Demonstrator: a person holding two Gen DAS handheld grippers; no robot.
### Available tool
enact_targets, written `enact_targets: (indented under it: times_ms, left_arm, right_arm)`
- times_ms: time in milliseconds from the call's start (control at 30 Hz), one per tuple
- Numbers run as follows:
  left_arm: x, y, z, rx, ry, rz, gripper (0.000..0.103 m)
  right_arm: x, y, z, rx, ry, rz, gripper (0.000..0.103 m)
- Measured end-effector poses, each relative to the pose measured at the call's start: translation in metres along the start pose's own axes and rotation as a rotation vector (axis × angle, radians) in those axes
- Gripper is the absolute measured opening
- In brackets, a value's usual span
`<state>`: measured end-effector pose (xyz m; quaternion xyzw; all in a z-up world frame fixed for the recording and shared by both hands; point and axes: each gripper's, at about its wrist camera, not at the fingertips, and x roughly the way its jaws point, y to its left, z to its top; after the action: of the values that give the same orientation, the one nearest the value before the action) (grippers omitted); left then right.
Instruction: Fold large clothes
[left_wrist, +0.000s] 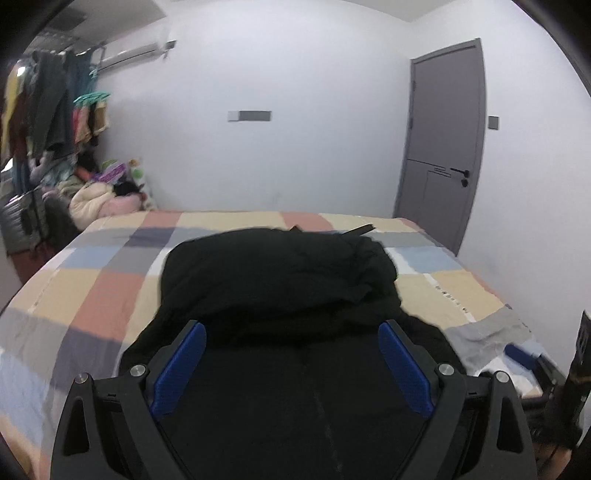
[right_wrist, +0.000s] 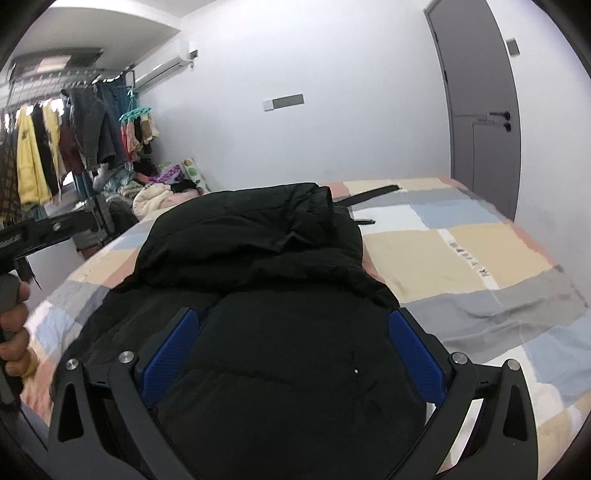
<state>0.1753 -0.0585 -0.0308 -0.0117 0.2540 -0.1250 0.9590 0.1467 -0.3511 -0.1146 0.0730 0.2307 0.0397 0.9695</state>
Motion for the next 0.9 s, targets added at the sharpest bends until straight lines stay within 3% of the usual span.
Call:
enact_targets:
  times_ms: [133,267,400,600,800,900]
  left_arm:
    - [-0.014,0.025,-0.022,-0.015,-0.01,0.031,0.095]
    - [-0.009,0.039,-0.034,-0.007,-0.03,0.041,0.095]
    - [0.009,0.053,-0.041,-0.064,-0.022,-0.003,0.095]
    - [0.028,0.063,-0.049,-0.042,-0.016,0.058,0.095]
    - [0.039,0.079,-0.056,-0.012,-0.023,0.096,0.095]
    - [0.046,0.088,-0.058,-0.038,-0.007,0.076,0.095]
  right_arm:
    - [-0.001,0.006,0.003,0.021,0.006,0.032,0.103]
    - [0.025,0.006,0.028,0.043,0.045,0.033,0.103]
    - [0.083,-0.007,0.059,0.084,0.092,0.05,0.103]
    - [0.183,-0.022,0.093,0.06,0.155,-0.016,0.097]
    - [0.251,-0.037,0.097,0.119,0.24,-0.086,0.094]
    - [0.268,-0.044,0.089,0.203,0.278,-0.082,0.091]
